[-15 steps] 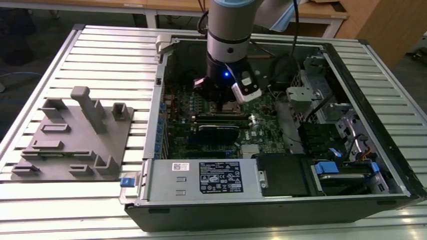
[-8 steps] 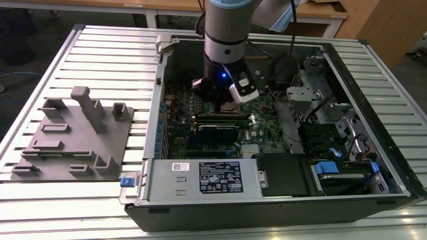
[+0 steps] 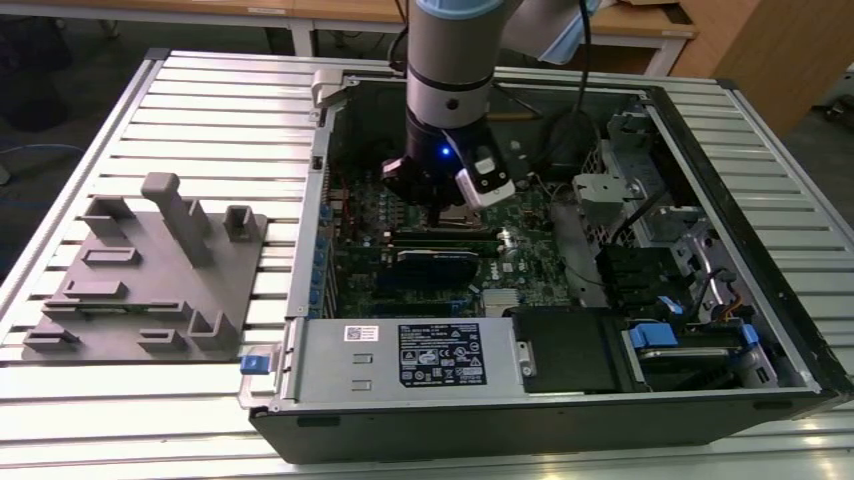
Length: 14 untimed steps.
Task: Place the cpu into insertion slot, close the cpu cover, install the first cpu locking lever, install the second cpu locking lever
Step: 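Install the second cpu locking lever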
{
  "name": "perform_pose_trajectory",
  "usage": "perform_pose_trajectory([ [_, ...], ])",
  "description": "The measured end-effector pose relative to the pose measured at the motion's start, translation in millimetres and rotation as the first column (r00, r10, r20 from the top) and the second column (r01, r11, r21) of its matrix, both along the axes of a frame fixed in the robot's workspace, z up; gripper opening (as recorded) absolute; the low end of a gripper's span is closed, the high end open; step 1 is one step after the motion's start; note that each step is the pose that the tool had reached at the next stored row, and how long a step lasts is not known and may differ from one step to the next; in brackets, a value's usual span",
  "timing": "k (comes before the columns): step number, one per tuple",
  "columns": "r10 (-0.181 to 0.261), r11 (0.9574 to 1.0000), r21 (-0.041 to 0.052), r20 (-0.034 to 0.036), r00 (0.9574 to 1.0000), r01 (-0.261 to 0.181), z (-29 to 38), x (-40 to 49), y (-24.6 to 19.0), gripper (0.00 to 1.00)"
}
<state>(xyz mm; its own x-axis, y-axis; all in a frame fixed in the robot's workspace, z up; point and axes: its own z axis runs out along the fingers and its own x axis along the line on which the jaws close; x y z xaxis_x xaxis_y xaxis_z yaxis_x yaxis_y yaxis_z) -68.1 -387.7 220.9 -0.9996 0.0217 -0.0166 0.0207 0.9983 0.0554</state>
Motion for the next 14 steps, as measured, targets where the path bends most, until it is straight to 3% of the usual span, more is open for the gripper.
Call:
perform_pose_trajectory([
  [14, 0.0, 1.0, -0.0001, 0.0001, 1.0, 0.0, -3.3, -3.1, 0.0, 0.1],
])
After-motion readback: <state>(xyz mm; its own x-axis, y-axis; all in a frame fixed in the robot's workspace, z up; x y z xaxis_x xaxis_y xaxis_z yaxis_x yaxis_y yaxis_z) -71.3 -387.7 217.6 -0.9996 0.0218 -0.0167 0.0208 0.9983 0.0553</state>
